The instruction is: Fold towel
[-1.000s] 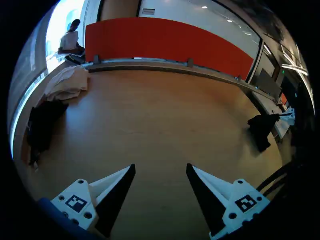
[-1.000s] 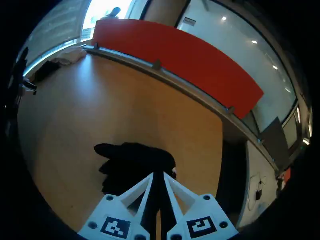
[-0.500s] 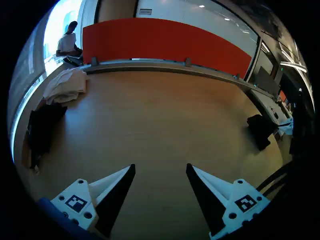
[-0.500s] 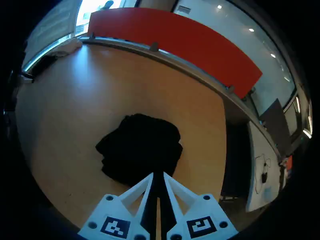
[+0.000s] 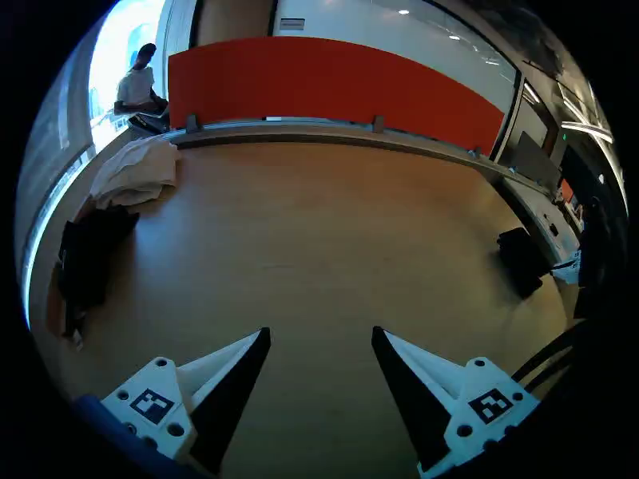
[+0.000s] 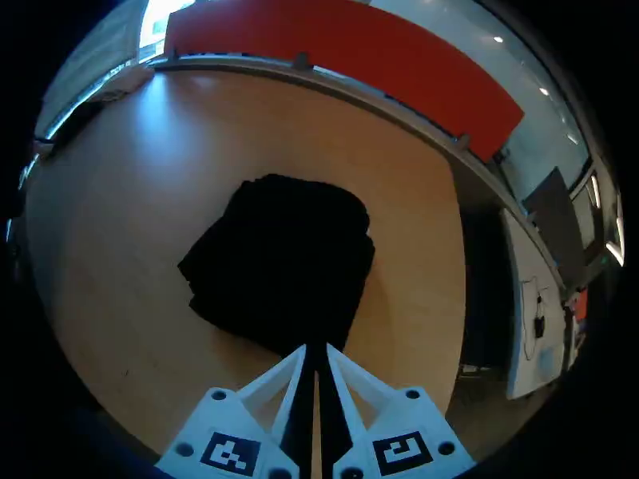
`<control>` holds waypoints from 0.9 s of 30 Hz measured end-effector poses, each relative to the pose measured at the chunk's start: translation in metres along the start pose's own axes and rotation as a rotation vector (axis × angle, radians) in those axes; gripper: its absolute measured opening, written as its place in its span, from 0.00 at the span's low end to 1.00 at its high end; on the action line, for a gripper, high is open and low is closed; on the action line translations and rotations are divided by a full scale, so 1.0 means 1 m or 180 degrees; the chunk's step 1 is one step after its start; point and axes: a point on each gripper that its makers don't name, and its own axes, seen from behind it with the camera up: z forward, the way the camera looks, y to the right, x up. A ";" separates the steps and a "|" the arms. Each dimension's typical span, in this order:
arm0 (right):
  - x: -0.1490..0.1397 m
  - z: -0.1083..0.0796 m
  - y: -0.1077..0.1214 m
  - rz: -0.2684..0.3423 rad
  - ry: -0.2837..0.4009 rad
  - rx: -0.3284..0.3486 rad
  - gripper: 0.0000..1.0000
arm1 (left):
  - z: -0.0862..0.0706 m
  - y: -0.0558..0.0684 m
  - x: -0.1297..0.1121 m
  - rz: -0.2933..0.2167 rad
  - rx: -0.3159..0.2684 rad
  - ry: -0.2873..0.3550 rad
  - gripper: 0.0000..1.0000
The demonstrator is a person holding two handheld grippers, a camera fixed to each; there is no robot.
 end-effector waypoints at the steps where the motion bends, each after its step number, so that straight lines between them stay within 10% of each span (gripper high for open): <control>1: -0.003 0.002 -0.001 0.0012 -0.0021 0.0005 0.02 | 0.000 0.000 -0.001 0.0002 0.0003 -0.0003 0.94; 27: -0.032 0.042 -0.007 0.0259 -0.0307 -0.0070 0.02 | -0.001 -0.001 -0.004 0.0025 0.0047 -0.0032 0.94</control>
